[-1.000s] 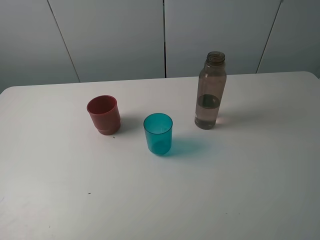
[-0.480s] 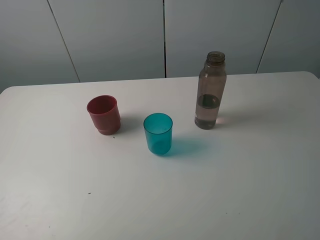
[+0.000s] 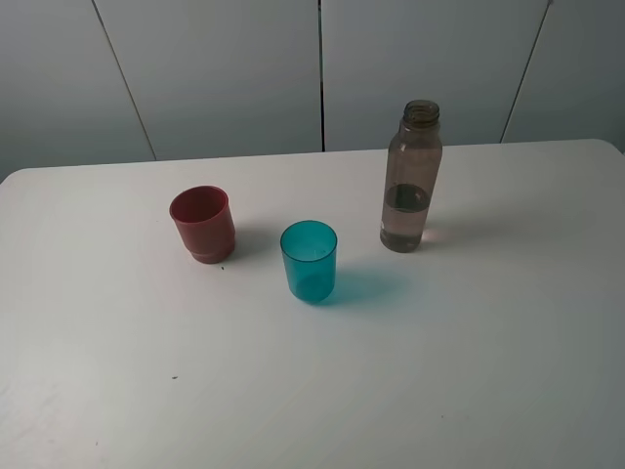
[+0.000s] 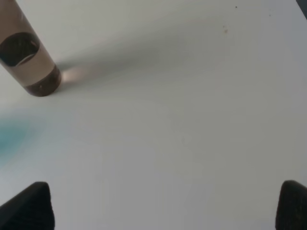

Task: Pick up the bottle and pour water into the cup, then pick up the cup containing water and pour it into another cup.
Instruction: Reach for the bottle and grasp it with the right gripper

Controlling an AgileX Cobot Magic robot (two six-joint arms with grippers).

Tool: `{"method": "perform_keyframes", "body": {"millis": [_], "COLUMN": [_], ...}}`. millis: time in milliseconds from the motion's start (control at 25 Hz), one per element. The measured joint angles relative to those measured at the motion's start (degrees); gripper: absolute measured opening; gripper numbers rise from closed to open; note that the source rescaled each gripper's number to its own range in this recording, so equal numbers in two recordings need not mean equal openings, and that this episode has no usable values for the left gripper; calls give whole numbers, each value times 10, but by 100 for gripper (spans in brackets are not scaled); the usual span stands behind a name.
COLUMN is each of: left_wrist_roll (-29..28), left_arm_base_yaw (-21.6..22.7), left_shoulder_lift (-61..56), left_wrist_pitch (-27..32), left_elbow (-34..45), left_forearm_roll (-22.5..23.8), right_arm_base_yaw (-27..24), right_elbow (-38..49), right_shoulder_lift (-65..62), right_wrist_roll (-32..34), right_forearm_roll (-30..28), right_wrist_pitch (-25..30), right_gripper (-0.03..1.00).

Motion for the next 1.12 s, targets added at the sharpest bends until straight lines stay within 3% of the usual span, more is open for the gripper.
{"method": "perform_keyframes", "body": {"millis": [160, 320, 600, 880, 1000, 1120], "left_wrist_roll": [0, 0, 0, 0, 0, 0], "left_arm_base_yaw": [0, 0, 0, 0, 0, 0], "left_shoulder_lift": [0, 0, 0, 0, 0, 0], "left_wrist_pitch": [0, 0, 0, 0, 0, 0], "left_elbow": [0, 0, 0, 0, 0, 0], "left_forearm_roll": [0, 0, 0, 0, 0, 0], "right_arm_base_yaw": [0, 21, 151, 160, 160, 160], "right_elbow": [-72, -83, 2, 196, 229, 233], "right_shoulder_lift": [141, 237, 314, 391, 408, 423], "right_wrist_roll": [0, 0, -4, -14, -13, -13], "right_forearm_roll": [0, 15, 27, 86, 76, 17], "right_wrist_pitch": [-54, -134, -450, -755, -799, -828], "right_gripper": [100, 100, 100, 100, 100, 100]}}
